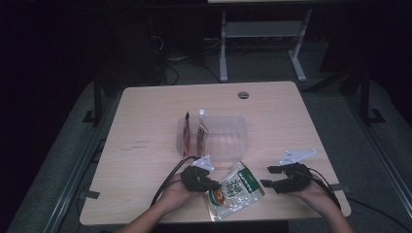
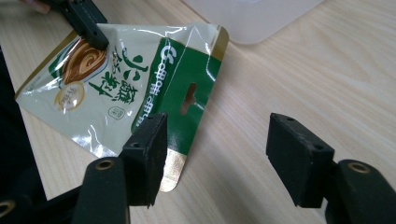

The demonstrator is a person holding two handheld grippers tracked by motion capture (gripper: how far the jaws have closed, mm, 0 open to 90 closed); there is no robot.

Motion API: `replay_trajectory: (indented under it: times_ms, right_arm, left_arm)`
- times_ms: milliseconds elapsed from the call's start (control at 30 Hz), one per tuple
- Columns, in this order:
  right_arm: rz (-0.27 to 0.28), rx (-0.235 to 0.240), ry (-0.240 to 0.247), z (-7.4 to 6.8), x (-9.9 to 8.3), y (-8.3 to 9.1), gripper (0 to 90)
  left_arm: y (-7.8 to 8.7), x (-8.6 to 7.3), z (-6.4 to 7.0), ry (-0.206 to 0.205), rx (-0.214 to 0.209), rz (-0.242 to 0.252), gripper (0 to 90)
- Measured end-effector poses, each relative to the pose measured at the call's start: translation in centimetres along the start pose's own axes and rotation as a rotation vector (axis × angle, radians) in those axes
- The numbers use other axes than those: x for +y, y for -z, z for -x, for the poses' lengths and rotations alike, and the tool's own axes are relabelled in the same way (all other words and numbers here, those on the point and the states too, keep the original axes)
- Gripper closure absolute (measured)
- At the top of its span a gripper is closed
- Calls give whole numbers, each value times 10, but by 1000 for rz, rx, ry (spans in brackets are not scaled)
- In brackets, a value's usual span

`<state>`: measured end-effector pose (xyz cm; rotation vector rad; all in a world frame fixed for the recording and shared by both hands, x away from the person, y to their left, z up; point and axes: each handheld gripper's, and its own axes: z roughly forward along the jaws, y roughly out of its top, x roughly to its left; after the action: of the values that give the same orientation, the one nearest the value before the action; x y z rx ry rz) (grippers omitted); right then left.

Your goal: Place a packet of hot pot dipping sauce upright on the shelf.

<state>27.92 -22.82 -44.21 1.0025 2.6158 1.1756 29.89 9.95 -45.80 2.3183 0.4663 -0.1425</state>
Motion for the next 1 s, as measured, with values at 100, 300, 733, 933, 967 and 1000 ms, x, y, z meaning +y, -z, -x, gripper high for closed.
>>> replay_trajectory:
  times_ms: [100,300,733,933,967,1000]
  right_arm:
    - [21,21,-8,2,-1,3,364]
    - [83,63,-22,1,2,10,341]
    - [127,201,-53,-11,32,9,293]
    - [122,257,-30,-18,49,-3,285]
    - [121,266,-27,-19,51,-5,285]
    - [121,266,-27,-19,51,-5,285]
  left_arm:
    - [5,1,0,-7,-21,25,900]
    - [20,4,3,-30,-43,81,900]
    - [58,-5,3,-87,-37,129,900]
    - [68,-7,3,-87,-36,164,900]
    - [70,-7,3,-92,-33,165,900]
    - [70,-7,3,-92,-33,165,900]
